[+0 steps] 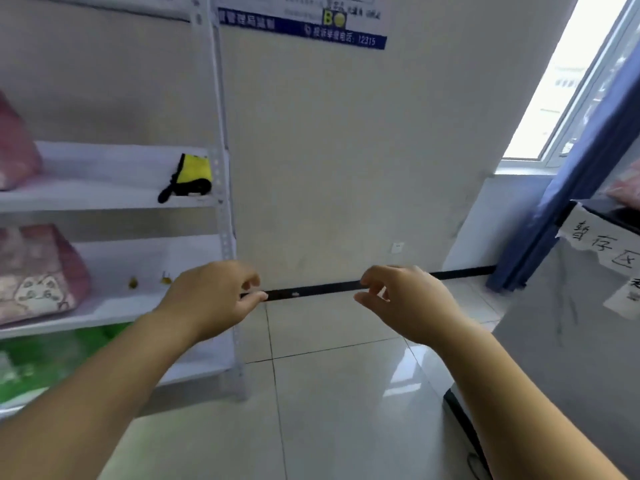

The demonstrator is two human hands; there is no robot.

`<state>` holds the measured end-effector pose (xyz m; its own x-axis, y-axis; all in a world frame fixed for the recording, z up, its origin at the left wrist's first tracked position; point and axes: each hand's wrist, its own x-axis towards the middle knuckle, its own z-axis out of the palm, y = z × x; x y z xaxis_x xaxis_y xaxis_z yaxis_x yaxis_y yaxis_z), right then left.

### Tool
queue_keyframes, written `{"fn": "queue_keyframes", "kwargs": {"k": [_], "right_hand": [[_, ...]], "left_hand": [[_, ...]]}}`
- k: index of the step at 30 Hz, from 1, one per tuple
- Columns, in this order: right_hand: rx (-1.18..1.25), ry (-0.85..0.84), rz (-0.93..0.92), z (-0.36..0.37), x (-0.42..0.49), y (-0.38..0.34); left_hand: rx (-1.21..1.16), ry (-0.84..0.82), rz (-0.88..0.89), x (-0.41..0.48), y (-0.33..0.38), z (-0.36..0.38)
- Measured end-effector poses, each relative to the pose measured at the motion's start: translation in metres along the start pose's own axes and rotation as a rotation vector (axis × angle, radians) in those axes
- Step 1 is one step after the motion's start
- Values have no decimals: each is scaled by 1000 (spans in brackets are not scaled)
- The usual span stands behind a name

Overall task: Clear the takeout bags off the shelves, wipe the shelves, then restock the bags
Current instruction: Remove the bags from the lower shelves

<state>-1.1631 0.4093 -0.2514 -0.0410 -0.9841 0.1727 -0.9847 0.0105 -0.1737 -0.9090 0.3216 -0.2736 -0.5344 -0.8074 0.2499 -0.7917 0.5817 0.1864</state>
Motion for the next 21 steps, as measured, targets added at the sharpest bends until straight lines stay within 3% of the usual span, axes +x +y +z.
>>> {"fn": "queue_keyframes", "kwargs": {"k": [14, 21], "right_hand": [[89, -151, -307, 87, 21, -325], [45, -227, -437, 126, 36, -434]], "left_hand": [[94, -41, -420, -234, -250, -100], [104, -17, -578, -304, -332, -112]]}}
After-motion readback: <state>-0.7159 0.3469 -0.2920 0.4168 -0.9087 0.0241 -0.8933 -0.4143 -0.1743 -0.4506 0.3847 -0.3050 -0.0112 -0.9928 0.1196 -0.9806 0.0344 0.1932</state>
